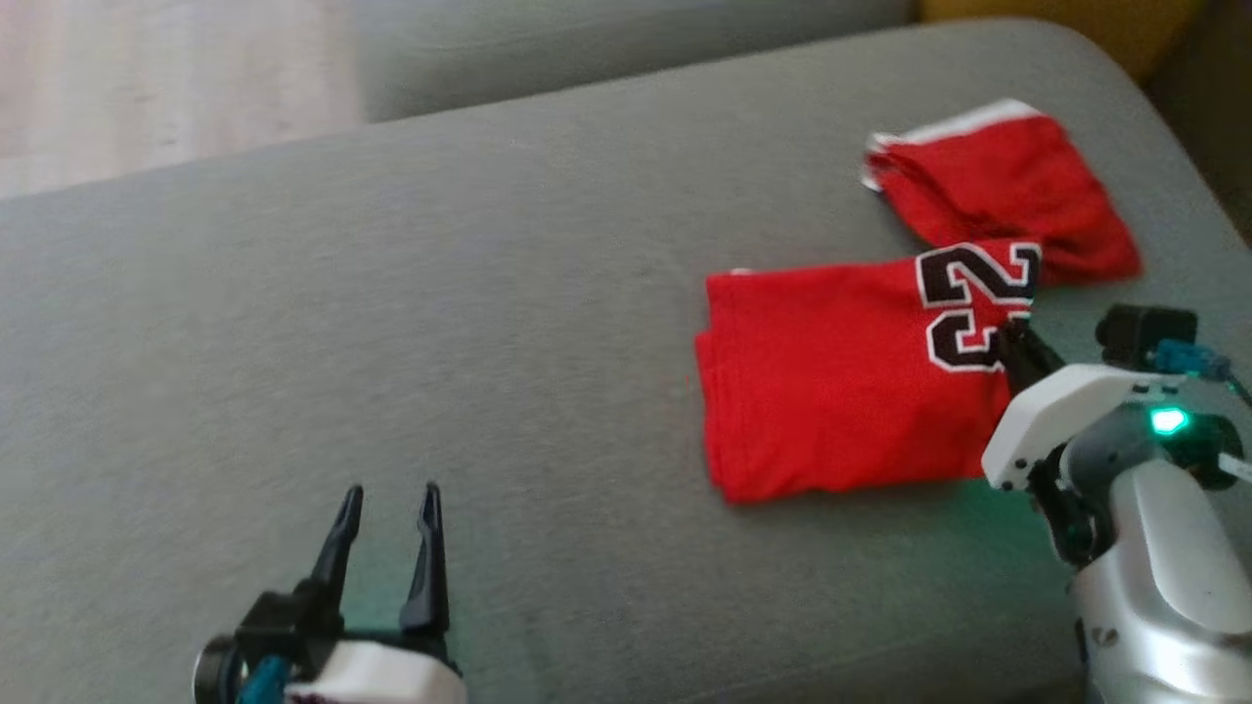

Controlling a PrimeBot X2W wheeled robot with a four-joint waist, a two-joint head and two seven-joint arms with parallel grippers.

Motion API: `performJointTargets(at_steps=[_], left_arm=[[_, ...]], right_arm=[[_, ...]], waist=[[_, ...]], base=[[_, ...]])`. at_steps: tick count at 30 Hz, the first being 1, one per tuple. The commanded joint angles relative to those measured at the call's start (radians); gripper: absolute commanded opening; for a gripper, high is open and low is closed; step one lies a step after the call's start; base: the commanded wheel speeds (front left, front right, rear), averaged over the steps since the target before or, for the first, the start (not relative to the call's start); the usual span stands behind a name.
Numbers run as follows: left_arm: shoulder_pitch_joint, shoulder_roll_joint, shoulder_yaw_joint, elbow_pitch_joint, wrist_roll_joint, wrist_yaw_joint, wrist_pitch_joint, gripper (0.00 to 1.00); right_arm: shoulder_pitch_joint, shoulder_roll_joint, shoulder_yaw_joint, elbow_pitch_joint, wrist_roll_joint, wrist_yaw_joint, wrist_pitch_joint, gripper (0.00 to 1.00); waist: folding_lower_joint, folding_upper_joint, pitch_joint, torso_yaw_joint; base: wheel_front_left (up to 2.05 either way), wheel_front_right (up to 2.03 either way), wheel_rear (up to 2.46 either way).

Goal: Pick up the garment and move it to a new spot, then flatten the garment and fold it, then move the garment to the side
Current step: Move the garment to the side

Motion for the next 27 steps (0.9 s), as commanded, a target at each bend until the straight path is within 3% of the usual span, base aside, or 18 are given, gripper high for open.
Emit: performJointTargets(at_steps=[1,5,11,20,27], left_arm=[[-0.048,0.007,0.031,-0.032,0.009,0.001,-0.006,1.00],[-0.082,0.010,0.024,-0.031,0.019,-0.003,0.004,1.00],[-0.106,0.009,0.013,-0.017,0.021,-0.012,0.009,1.00],[-0.092,-0.004,0.018,0.003,0.008,-0.011,0.003,1.00],[-0.094,-0.022,0.018,0.021,0.006,-0.020,-0.004,1.00]], right_arm=[[-0.053,-0.009,0.021,-0.042,-0.006,0.004,0.001,0.00],[-0.067,-0.008,0.033,-0.081,0.000,0.004,0.017,0.00],[-0.091,-0.003,0.051,-0.111,0.012,0.004,0.021,0.00],[-0.196,-0.035,0.084,-0.145,0.011,0.004,0.072,0.00],[-0.311,-0.081,0.057,-0.101,0.018,0.004,0.137,0.00]], waist=[[-0.0001,0.0000,0.058,-0.094],[-0.0001,0.0000,0.081,-0.143],[-0.0001,0.0000,0.083,-0.142],[-0.0001,0.0000,0.052,-0.047],[-0.0001,0.0000,0.059,0.055]], base=[[0.00,0.00,0.00],[0.00,0.00,0.00],[0.00,0.00,0.00],[0.00,0.00,0.00],[0.00,0.00,0.00]])
